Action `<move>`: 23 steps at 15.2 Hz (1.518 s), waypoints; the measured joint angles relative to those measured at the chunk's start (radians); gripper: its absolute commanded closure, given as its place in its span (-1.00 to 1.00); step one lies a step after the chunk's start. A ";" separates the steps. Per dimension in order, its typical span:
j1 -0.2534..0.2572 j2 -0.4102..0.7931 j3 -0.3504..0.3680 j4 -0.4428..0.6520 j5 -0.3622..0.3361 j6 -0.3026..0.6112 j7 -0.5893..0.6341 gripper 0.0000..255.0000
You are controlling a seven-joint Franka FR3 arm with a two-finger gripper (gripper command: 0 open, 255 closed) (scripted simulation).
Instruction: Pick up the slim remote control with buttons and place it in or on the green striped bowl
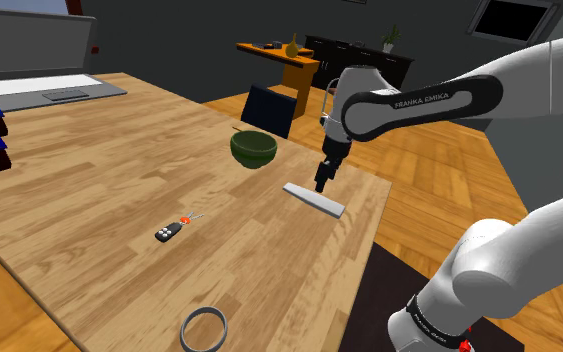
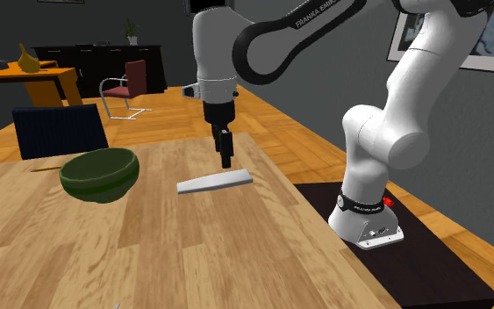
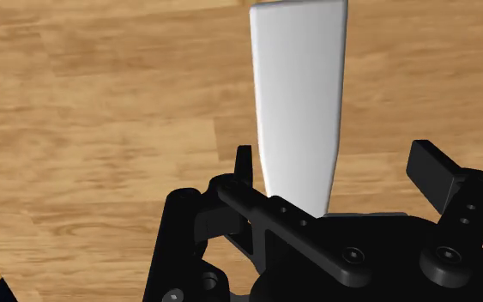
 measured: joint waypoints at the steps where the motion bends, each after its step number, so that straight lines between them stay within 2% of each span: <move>1: 0.004 0.031 0.000 0.002 0.004 0.031 -0.006 -1.00; 3: 0.008 0.112 -0.008 0.030 0.009 0.087 -0.027 -1.00; 10: 0.006 0.187 -0.016 -0.016 0.010 0.210 -0.042 -1.00; 17: 0.006 0.198 -0.016 -0.025 0.010 0.231 -0.042 -1.00; 18: 0.006 0.198 -0.016 -0.025 0.010 0.231 -0.042 1.00; 23: 0.006 0.198 -0.016 -0.025 0.011 0.231 -0.042 1.00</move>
